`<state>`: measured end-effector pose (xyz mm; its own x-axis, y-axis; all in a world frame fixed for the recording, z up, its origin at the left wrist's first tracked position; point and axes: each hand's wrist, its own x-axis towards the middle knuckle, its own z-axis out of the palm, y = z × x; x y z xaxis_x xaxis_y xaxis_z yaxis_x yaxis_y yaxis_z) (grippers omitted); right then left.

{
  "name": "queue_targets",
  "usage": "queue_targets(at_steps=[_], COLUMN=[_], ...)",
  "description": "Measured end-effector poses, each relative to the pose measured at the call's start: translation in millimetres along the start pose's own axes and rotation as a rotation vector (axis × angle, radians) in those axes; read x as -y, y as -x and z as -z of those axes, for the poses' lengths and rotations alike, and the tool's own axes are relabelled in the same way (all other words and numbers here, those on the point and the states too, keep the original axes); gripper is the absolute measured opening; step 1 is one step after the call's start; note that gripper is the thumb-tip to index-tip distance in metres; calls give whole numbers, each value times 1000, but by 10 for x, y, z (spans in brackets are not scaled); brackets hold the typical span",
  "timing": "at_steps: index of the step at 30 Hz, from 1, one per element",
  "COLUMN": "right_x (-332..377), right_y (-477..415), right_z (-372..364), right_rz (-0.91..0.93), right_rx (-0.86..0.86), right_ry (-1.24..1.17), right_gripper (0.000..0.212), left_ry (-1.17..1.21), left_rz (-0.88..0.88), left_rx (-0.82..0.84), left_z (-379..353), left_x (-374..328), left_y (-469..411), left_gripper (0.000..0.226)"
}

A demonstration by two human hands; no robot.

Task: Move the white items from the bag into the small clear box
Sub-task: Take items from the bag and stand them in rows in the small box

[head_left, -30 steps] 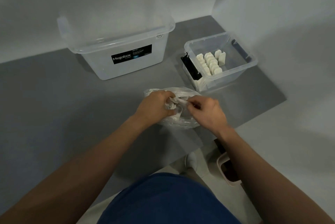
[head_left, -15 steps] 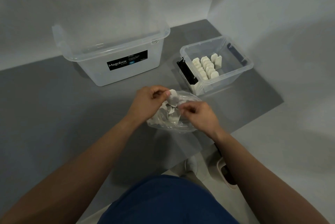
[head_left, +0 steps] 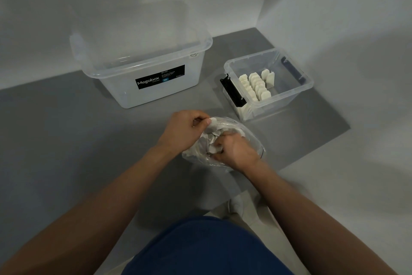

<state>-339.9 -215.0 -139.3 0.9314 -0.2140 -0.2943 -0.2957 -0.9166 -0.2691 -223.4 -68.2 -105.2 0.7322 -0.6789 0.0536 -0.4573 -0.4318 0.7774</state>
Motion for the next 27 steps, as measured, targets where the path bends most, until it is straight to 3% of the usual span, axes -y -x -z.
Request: queue_targets(at_steps=[2,6,8,10,13,17,21,27], right_x=[9,-39,-72,-139,-221,-159,-121,-84], right_y=[19,120,204,262,354,465,537,562], right_z=[2,34,141,225,339,575,814,1083], right_rz=[-1,0,-65,-111,-163,-176,-122,-109], right_rx=[-18,-111,-189,-290,-338,-401,-359,-425], right_ry=[30,-36,-124,-316,-590,-1012,-1140,-1596], right_gripper=[22,40,24,18,26,17,13,10], left_ry=[1,17,73,139,205,164,167,623], left_rz=[4,29,69,114,156,148,145,301], left_rx=[-2,-2,-10,-30,-55,-45,4,86], left_z=[5,39,63,76,61,43,36,45], left_x=[2,-24,-35,-28,-15,-79,-215,-587], left_y=[-8,-20,-29,-37,-50,-65,-88,-97], left_gripper=[13,12,11,10,9,8,10,14])
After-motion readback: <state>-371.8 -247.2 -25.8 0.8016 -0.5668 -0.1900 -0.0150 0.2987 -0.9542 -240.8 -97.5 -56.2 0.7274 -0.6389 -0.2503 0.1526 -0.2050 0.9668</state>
